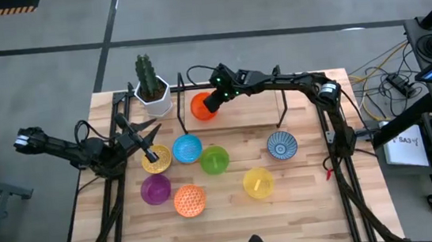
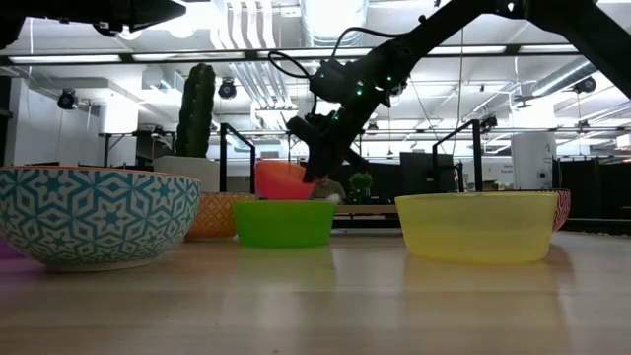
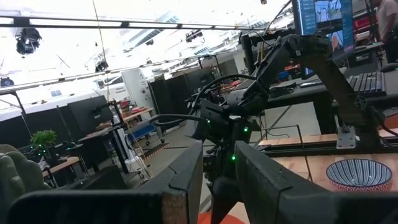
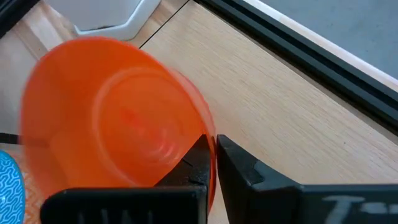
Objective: Place and stack bowls onto a shelf
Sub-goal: Put the orange bowl on the shelf, then put the blue patterned bowl on the shelf
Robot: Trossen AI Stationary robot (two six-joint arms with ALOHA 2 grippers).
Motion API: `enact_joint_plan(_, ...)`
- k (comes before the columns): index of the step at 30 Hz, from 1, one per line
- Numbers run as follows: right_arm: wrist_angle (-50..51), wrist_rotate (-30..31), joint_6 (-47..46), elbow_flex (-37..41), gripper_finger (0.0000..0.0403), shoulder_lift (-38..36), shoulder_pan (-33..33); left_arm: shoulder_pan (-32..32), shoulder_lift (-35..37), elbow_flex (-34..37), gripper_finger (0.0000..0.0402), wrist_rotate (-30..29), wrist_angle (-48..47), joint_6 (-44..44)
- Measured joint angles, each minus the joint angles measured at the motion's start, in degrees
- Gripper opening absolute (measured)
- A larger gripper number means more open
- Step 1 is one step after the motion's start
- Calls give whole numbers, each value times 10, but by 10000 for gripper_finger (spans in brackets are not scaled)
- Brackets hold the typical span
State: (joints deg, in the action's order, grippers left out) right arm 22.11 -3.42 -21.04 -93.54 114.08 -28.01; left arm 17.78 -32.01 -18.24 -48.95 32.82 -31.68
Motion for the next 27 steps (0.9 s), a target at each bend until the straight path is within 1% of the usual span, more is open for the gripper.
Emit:
enact_joint_plan(8,0,0,-4,0,83,-1,0,0,0,0,77,0,1,0)
enact_joint_plan(12,3,-1,-15,0,106,-17,0,0,0,0,77,0,1,0)
enact_joint_plan(16,18,-42,-17,0,113,-54,6,0,0,0,77,0,1,0)
enact_joint_plan(19,51,-75,-11,0,113,-86,28,0,0,0,77,0,1,0)
enact_joint_plan(24,140,-76,-8,0,114,-137,88,0,0,0,77,0,2,0)
enact_joint_plan(27,204,-74,-12,0,114,-157,130,0,-1,0,77,0,5,0)
